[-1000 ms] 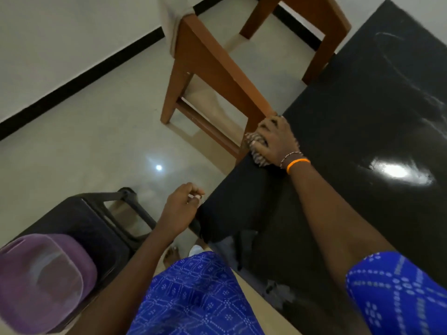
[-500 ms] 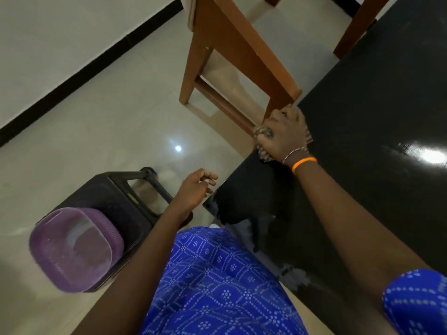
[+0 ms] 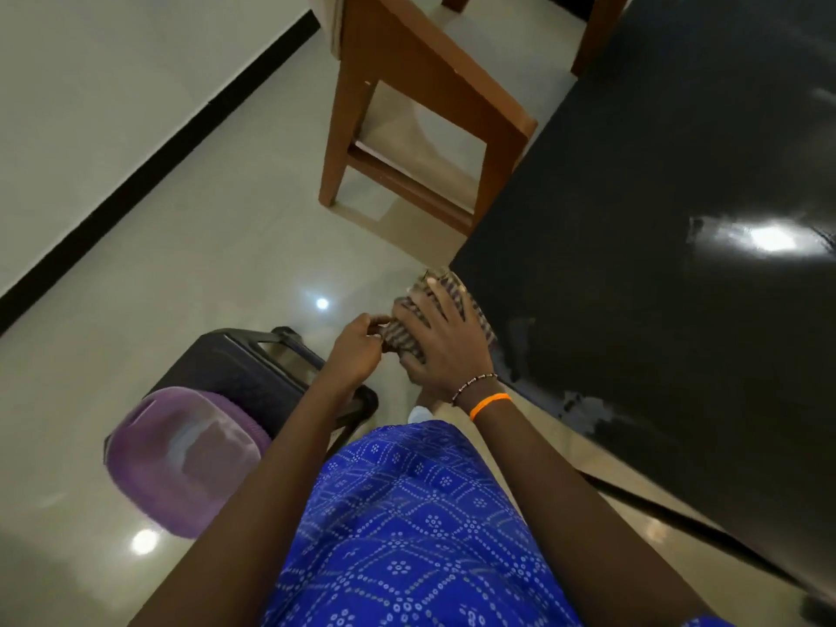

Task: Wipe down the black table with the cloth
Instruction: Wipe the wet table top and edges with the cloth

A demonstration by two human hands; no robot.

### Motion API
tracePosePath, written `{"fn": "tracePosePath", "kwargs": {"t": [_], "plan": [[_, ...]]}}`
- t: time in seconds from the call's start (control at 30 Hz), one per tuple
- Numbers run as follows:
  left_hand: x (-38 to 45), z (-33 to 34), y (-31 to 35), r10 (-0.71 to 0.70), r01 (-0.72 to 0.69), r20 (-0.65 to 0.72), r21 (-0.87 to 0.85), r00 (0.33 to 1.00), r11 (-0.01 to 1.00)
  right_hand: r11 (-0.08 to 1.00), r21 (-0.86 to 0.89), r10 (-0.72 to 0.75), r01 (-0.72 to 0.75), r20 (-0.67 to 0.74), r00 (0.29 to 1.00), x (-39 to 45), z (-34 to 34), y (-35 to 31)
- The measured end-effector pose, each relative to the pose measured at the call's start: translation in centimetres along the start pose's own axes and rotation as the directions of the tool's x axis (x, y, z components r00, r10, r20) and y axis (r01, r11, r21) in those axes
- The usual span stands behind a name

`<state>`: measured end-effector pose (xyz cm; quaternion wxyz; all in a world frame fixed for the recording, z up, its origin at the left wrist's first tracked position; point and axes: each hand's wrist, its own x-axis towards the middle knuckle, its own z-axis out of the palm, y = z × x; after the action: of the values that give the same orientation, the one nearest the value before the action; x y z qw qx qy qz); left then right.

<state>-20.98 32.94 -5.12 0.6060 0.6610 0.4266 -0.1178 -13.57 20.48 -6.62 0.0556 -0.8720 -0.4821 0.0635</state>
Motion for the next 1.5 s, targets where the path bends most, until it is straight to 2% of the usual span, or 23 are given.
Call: {"fn": "tracePosePath", "kwargs": {"t": [0.17, 0.3, 0.37, 0.5, 0.6, 0.67, 0.73, 0.87, 0.93, 1.0, 1.2, 1.33, 1.5], "plan": [[-0.5, 0.8, 0.6, 0.006, -0.008, 0.105, 0.024, 0.994, 1.0, 0.964, 0.093, 0.256, -0.25, -0.067, 0.964, -4.0, -0.6, 2.0], [-1.5, 2.4, 0.7, 0.04, -0.044, 0.176, 0.018, 0.984, 0.999, 0.845, 0.074, 0.532, -0.529, -0.034, 0.846, -11.0, -0.7, 5.7], [-2.0, 3.0, 0.5, 0.061, -0.064, 0.187, 0.013, 0.98, 0.998, 0.752, 0.048, 0.659, -0.658, -0.053, 0.75, -14.9, -1.0, 7.6], [-2.0, 3.2, -0.1, 0.083, -0.082, 0.192, -0.015, 0.978, 0.997, 0.513, 0.088, 0.859, -0.854, -0.064, 0.509, -21.2, -1.3, 10.3], [-1.9, 3.1, -0.9, 0.101, -0.092, 0.205, -0.055, 0.973, 0.994, 0.327, 0.119, 0.945, -0.938, -0.053, 0.323, -21.4, -0.7, 9.8], [-2.2, 3.2, -1.5, 0.112, -0.099, 0.212, -0.069, 0.971, 0.993, 0.266, 0.116, 0.964, -0.957, -0.046, 0.262, -19.1, -0.4, 8.3], [-2.7, 3.3, -2.0, 0.112, -0.094, 0.223, -0.09, 0.968, 0.991, 0.319, 0.108, 0.948, -0.942, -0.055, 0.315, -15.9, 0.0, 6.3], [-3.2, 3.6, -2.0, 0.101, -0.078, 0.241, -0.1, 0.965, 0.992, 0.514, 0.108, 0.858, -0.851, -0.048, 0.512, -7.8, 0.5, 1.6], [-3.1, 3.6, -1.9, 0.063, -0.033, 0.237, -0.129, 0.969, 0.991, 0.622, 0.129, 0.781, -0.772, -0.03, 0.624, -3.9, 0.5, -0.6], [-3.0, 3.5, -1.8, 0.021, 0.015, 0.225, -0.158, 0.974, 0.987, 0.7, 0.133, 0.71, -0.702, -0.026, 0.704, -1.4, 0.5, -1.8], [-3.2, 4.8, -1.7, -0.081, 0.105, 0.197, -0.111, 0.977, 0.988, 0.875, 0.062, 0.483, -0.48, -0.065, 0.873, -3.6, 0.5, 0.5], [-5.5, 8.3, -0.8, -0.099, 0.12, 0.252, -0.069, 0.963, 0.99, 0.878, 0.061, 0.479, -0.475, -0.097, 0.872, -9.1, 0.2, 4.0], [-9.4, 15.0, -0.1, -0.098, 0.122, 0.384, -0.038, 0.918, 0.992, 0.784, 0.099, 0.62, -0.613, -0.171, 0.766, -18.9, -0.1, 9.6]]}}
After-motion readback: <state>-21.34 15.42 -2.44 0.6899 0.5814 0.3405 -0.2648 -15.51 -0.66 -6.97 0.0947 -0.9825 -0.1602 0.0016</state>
